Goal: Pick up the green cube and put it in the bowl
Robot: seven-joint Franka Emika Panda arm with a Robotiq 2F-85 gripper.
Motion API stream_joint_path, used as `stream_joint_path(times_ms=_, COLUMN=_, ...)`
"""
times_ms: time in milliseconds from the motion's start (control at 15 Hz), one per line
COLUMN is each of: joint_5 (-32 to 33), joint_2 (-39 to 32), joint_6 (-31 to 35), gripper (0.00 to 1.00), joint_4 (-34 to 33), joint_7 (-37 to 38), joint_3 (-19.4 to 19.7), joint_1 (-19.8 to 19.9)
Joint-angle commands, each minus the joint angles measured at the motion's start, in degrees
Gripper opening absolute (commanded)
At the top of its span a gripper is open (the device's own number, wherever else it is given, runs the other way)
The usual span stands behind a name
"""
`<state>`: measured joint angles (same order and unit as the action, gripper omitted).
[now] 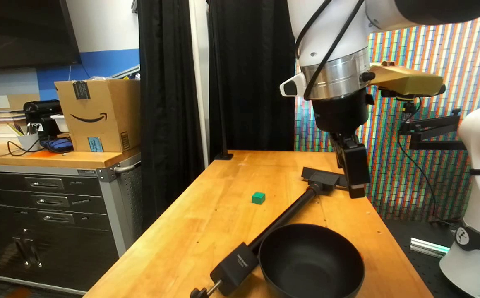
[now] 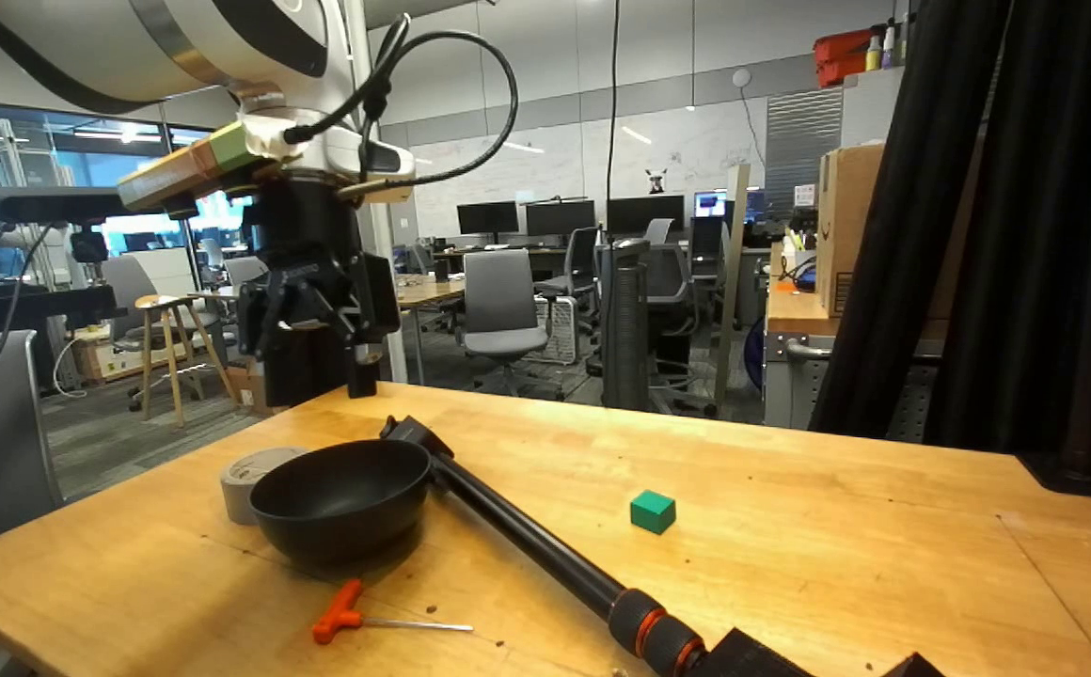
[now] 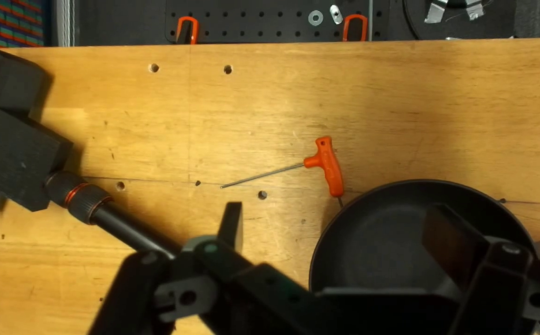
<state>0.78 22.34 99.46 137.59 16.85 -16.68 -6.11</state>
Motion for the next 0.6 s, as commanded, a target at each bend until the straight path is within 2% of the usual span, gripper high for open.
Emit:
stream_joint_path(times_ms=0, joint_5=1.4, joint_2=-0.8, joint_6=-0.1, gripper=1.0, joint_4=-0.8, joint_7=-1.7, joint_3=2.2, joint_1=-0.5)
stream_joint_path(times_ms=533, joint_5=8.5, joint_2=-4.9, joint_6=0.6, gripper=1.0, joint_4=-5.1, joint_7=-8.1, joint_3=7.8, joint_1=1.7)
